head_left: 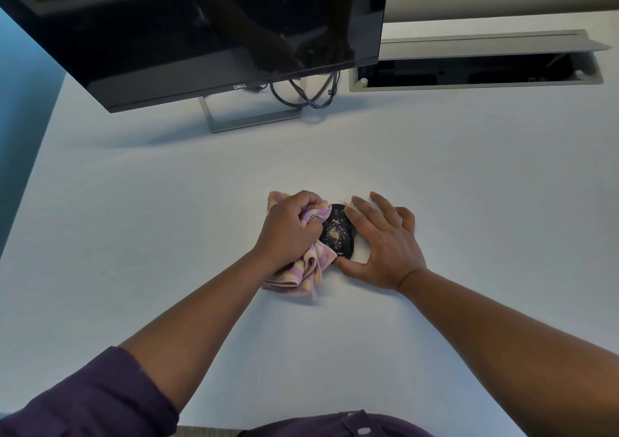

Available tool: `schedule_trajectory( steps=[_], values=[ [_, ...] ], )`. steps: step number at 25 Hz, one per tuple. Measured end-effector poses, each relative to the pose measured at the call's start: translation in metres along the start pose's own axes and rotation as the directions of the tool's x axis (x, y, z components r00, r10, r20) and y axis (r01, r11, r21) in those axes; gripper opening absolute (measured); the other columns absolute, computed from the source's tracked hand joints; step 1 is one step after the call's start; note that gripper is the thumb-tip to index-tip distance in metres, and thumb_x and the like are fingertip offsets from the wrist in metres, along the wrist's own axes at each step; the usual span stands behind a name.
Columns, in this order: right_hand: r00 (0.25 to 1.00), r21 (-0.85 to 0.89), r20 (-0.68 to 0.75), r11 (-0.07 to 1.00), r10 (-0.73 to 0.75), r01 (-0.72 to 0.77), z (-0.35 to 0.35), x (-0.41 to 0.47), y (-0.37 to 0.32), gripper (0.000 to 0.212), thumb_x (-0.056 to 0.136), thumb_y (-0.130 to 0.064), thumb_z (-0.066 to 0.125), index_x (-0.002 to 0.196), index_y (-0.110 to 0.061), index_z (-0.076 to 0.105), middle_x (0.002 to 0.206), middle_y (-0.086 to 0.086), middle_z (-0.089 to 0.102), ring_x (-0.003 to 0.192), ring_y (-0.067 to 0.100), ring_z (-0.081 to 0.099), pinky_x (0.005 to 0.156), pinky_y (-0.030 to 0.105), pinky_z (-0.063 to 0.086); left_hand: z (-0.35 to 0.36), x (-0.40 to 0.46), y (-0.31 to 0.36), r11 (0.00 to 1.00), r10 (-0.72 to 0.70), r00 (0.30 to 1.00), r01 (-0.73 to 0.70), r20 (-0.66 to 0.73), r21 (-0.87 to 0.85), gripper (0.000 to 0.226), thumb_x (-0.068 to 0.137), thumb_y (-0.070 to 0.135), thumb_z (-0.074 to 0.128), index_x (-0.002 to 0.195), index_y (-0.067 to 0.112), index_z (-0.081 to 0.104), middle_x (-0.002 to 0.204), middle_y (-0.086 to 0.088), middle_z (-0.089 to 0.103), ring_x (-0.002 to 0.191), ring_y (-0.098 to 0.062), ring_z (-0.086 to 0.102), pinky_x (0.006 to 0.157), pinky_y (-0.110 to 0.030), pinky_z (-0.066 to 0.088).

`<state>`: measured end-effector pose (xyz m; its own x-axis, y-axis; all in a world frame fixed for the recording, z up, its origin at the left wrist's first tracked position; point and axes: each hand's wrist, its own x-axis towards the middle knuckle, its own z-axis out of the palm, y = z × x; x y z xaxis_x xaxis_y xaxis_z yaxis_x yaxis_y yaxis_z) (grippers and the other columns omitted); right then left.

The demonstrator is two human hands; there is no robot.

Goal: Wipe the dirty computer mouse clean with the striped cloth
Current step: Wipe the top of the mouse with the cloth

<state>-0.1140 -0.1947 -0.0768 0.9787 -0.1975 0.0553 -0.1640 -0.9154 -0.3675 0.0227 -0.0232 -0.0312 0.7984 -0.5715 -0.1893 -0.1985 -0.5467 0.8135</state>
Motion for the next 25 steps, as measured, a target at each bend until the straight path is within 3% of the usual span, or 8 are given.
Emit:
schedule_trajectory(
  steps=[6, 9, 12, 14, 17, 19, 22, 25],
  values=[
    [1.000, 0.009, -0.011, 1.000, -0.003, 0.003, -0.001, 0.000, -0.001, 0.094, 0.070, -0.082, 0.060, 0.146, -0.028, 0.049, 0.159, -0.002, 0.043, 0.152, 0.031, 0.029, 0.110, 0.054, 0.027, 0.001, 0.011, 0.009, 0.994, 0.041, 0.999, -0.040, -0.016, 0.098, 0.025, 0.085, 0.012, 0.066, 0.104, 0.023, 0.078, 0.105, 0.013, 0.071, 0.100, 0.020, 0.048, 0.085, 0.001, 0.030],
    [1.000, 0.006, -0.017, 1.000, -0.008, 0.008, -0.001, -0.001, -0.001, 0.094, 0.071, -0.084, 0.059, 0.146, -0.029, 0.048, 0.159, -0.001, 0.043, 0.152, 0.032, 0.029, 0.110, 0.055, 0.027, -0.009, 0.016, 0.013, 0.955, 0.109, 0.983, -0.145, 0.149, 0.257, 0.024, 0.084, 0.017, 0.062, 0.098, 0.027, 0.080, 0.094, 0.020, 0.066, 0.102, -0.003, 0.042, 0.093, -0.026, 0.040],
    [1.000, 0.001, -0.019, 1.000, -0.010, 0.010, -0.001, 0.000, 0.000, 0.093, 0.070, -0.083, 0.059, 0.145, -0.029, 0.049, 0.159, -0.001, 0.044, 0.152, 0.032, 0.029, 0.110, 0.056, 0.028, -0.016, 0.010, 0.009, 0.931, 0.118, 0.968, -0.185, 0.219, 0.316, 0.024, 0.086, 0.023, 0.062, 0.099, 0.032, 0.079, 0.091, 0.017, 0.067, 0.101, -0.021, 0.043, 0.091, -0.030, 0.038],
    [1.000, -0.007, -0.012, 1.000, -0.008, 0.008, -0.001, 0.000, 0.000, 0.093, 0.071, -0.084, 0.057, 0.145, -0.029, 0.048, 0.159, -0.001, 0.043, 0.152, 0.031, 0.028, 0.110, 0.056, 0.027, -0.013, 0.009, 0.009, 0.949, 0.112, 0.980, -0.155, 0.167, 0.275, 0.023, 0.086, 0.017, 0.061, 0.097, 0.026, 0.080, 0.090, 0.007, 0.071, 0.098, -0.017, 0.055, 0.102, -0.029, 0.034],
    [1.000, -0.011, -0.010, 1.000, -0.004, 0.004, -0.001, 0.000, 0.000, 0.094, 0.070, -0.084, 0.057, 0.146, -0.030, 0.048, 0.159, -0.002, 0.042, 0.152, 0.031, 0.027, 0.111, 0.056, 0.026, -0.007, 0.007, 0.012, 0.971, 0.069, 0.994, -0.086, 0.083, 0.224, 0.028, 0.087, 0.013, 0.063, 0.108, 0.024, 0.079, 0.101, 0.010, 0.070, 0.106, 0.020, 0.044, 0.102, -0.012, 0.026],
    [1.000, -0.006, -0.022, 1.000, -0.011, 0.010, 0.000, 0.000, 0.001, 0.092, 0.071, -0.083, 0.058, 0.145, -0.029, 0.049, 0.159, -0.002, 0.043, 0.152, 0.031, 0.027, 0.110, 0.056, 0.026, -0.008, -0.003, 0.008, 0.971, 0.102, 0.990, -0.120, 0.095, 0.206, 0.026, 0.087, 0.018, 0.061, 0.103, 0.028, 0.079, 0.089, 0.015, 0.063, 0.105, 0.010, 0.041, 0.098, -0.029, 0.037],
    [0.999, -0.001, -0.038, 1.000, -0.017, 0.017, 0.001, -0.001, 0.001, 0.091, 0.072, -0.082, 0.059, 0.144, -0.028, 0.051, 0.159, -0.001, 0.044, 0.152, 0.031, 0.028, 0.110, 0.056, 0.026, -0.008, -0.018, 0.005, 0.970, 0.112, 0.983, -0.140, 0.143, 0.200, 0.029, 0.087, 0.023, 0.059, 0.107, 0.032, 0.078, 0.085, 0.015, 0.058, 0.099, -0.020, 0.045, 0.086, -0.021, 0.035],
    [1.000, -0.005, -0.021, 1.000, -0.003, 0.003, 0.000, 0.000, 0.000, 0.092, 0.072, -0.084, 0.058, 0.146, -0.029, 0.050, 0.159, -0.002, 0.043, 0.153, 0.030, 0.027, 0.111, 0.055, 0.025, -0.005, -0.014, 0.011, 0.978, 0.105, 0.992, -0.116, 0.073, 0.173, 0.027, 0.089, 0.014, 0.063, 0.109, 0.025, 0.079, 0.091, 0.013, 0.062, 0.099, 0.011, 0.044, 0.085, -0.006, 0.029]
  ],
)
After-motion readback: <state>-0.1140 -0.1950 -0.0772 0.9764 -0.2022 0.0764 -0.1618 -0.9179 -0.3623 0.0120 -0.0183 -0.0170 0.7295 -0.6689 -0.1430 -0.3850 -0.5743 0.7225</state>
